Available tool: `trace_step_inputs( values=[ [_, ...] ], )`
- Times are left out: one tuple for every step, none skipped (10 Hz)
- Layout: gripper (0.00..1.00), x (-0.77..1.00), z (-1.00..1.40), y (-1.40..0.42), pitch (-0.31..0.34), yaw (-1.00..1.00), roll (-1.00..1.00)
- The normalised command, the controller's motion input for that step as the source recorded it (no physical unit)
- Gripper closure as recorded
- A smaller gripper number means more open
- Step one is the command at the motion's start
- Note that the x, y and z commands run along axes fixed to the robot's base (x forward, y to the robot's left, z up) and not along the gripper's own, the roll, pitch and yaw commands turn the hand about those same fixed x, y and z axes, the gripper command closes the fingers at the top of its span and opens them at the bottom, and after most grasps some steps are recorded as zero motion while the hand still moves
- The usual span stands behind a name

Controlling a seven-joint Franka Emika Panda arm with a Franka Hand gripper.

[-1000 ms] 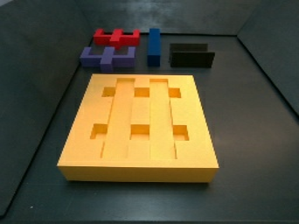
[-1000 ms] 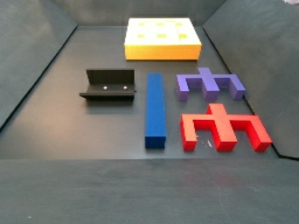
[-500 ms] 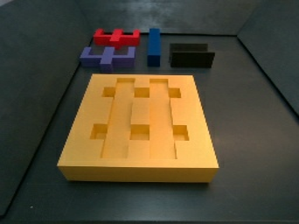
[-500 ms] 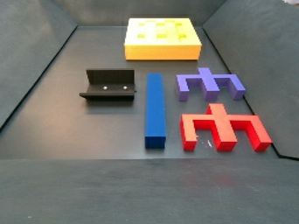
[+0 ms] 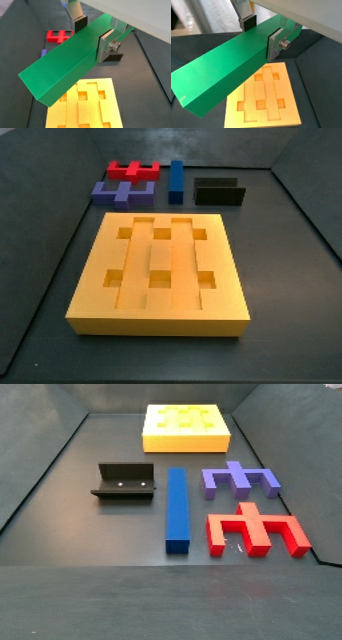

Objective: Pick up the green object. Move up. Move to above the board. Insert the green object.
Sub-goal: Move to above the board.

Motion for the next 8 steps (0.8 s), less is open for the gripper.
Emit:
trace_step_inputs(
  values=[
    [1.0,0.08,0.02,-0.06,0.102,1.0,0.07],
    [1.0,0.08,0.02,-0.05,0.113,1.0,0.07],
    [1.0,0.08,0.01,-0.05,0.125,1.0,0.08],
    [1.0,0.08,0.01,-0.04,0.147,1.0,0.09],
    [1.0,0.08,0.02,-0.04,0.167,1.0,0.11],
    [1.0,0.08,0.02,-0.04,0.202,1.0,0.13],
    [1.0,0.09,0.02,-0.04,0.237,1.0,0.16],
    [1.0,0.09,0.02,-0.04,0.27,1.0,0.18]
  ],
)
